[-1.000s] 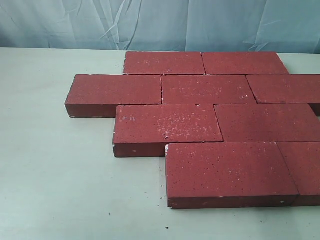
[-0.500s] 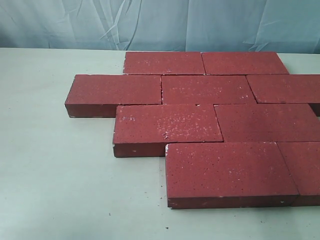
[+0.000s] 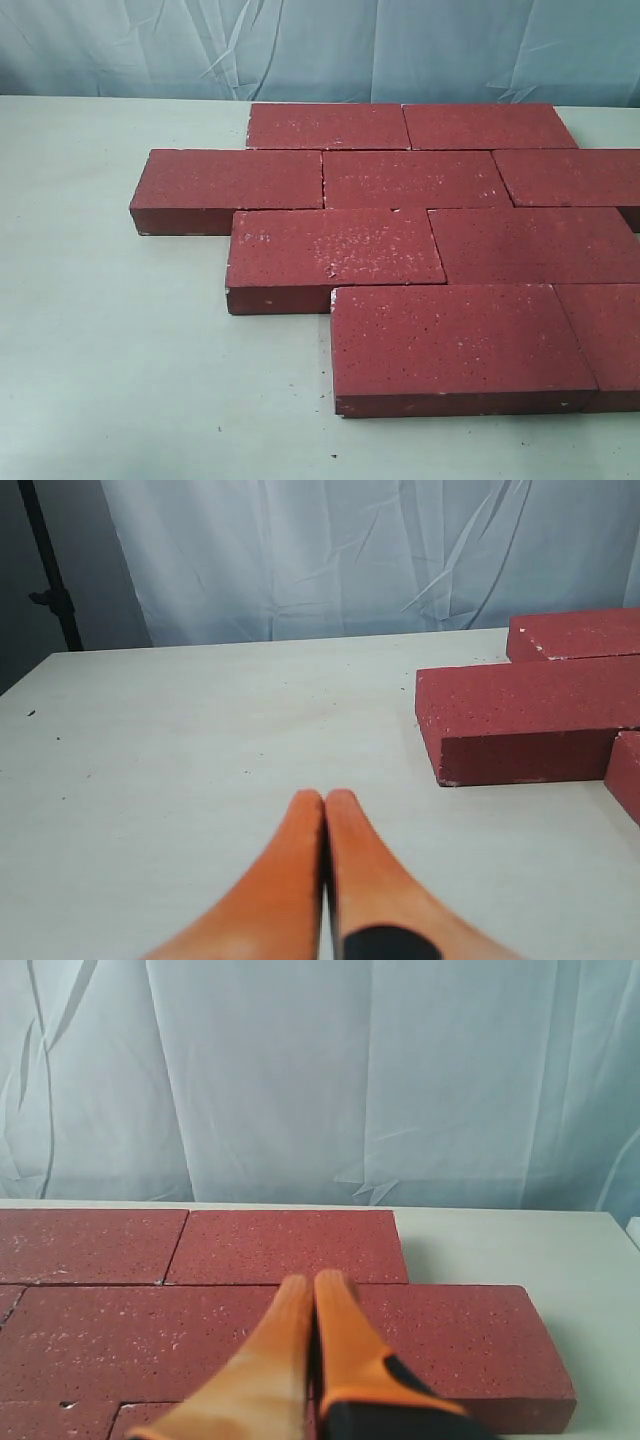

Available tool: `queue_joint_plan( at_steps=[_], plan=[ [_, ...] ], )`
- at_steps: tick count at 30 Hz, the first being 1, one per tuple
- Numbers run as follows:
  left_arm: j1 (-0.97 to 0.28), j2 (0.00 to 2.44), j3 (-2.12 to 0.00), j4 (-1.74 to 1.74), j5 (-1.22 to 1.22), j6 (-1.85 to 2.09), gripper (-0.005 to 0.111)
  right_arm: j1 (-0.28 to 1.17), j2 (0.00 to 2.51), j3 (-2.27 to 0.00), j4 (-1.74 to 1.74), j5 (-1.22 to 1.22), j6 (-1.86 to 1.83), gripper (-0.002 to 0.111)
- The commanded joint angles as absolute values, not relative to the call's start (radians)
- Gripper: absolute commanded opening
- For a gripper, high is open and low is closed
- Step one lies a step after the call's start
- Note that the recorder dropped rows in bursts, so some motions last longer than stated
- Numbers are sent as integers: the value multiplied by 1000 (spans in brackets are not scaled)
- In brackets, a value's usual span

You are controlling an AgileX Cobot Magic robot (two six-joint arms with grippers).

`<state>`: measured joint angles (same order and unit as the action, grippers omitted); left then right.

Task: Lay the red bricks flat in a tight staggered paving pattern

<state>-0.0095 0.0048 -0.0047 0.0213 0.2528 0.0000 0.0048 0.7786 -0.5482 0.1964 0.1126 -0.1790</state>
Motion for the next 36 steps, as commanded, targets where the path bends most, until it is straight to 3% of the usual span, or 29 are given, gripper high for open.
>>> queue_joint_plan(
  at_steps=[1, 17, 25, 36],
  plan=[
    [-2, 0, 0, 15, 240, 0, 0, 0, 773, -543, 201, 99, -180, -1],
    [-2, 0, 0, 15, 240, 0, 0, 0, 773, -543, 197, 87, -180, -1],
    [-2, 0, 0, 15, 240, 0, 0, 0, 771, -540, 17, 80, -182, -1],
    [-2, 0, 0, 15, 240, 0, 0, 0, 524, -320, 9, -14, -182, -1]
  ],
)
